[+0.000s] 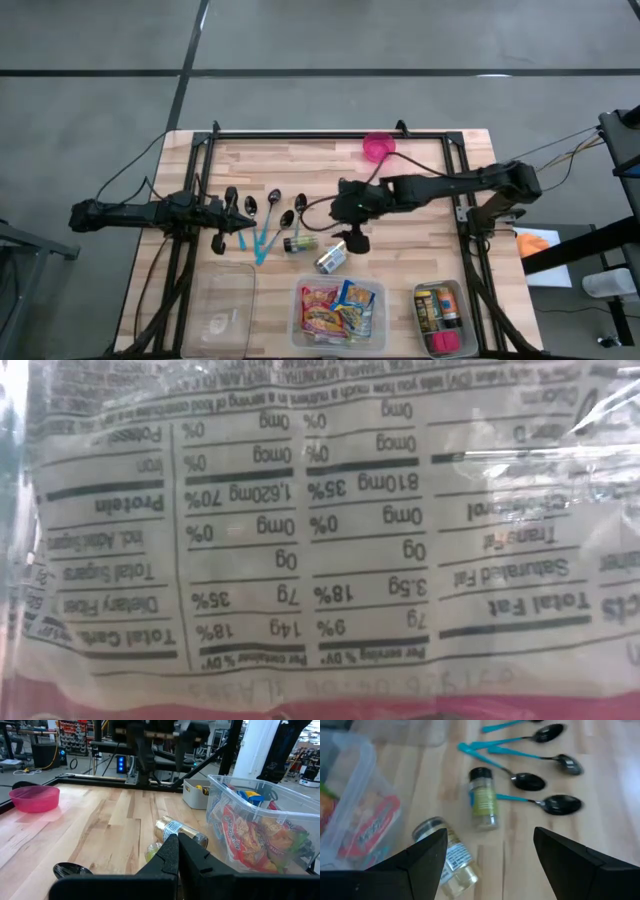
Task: Pick & Place Food Item
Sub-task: Put the golden seasoning bottle into the gray bin
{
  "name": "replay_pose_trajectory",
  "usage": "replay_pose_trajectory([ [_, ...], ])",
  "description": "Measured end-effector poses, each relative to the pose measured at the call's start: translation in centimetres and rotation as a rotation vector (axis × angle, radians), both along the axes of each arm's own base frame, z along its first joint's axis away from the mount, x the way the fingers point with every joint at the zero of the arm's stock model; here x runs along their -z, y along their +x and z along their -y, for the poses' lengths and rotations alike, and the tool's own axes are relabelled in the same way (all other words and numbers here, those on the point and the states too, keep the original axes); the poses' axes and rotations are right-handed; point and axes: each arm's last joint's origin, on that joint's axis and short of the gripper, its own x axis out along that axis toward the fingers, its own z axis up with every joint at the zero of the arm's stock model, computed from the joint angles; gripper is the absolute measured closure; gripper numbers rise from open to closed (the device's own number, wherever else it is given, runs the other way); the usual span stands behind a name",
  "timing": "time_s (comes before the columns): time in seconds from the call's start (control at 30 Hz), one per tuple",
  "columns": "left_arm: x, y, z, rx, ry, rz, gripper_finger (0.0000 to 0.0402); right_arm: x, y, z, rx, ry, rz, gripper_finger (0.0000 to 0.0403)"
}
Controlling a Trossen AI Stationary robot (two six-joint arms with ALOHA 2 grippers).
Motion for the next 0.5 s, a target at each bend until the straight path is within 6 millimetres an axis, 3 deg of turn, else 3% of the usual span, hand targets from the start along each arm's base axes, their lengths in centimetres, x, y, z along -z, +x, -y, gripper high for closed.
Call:
replay_pose_trajectory([
  [0.23,0.0,0.0,0.0,0.000,0.000,0.001,0.0401,2.4,1.2,0.0,-0.283,-0.036,-0.025,0.0109],
  [0.5,0.0,0.0,0.0,0.000,0.000,0.000,0.0401,3.6,1.4,-0.2,-0.453,-0.074,-0.034,0.0109],
])
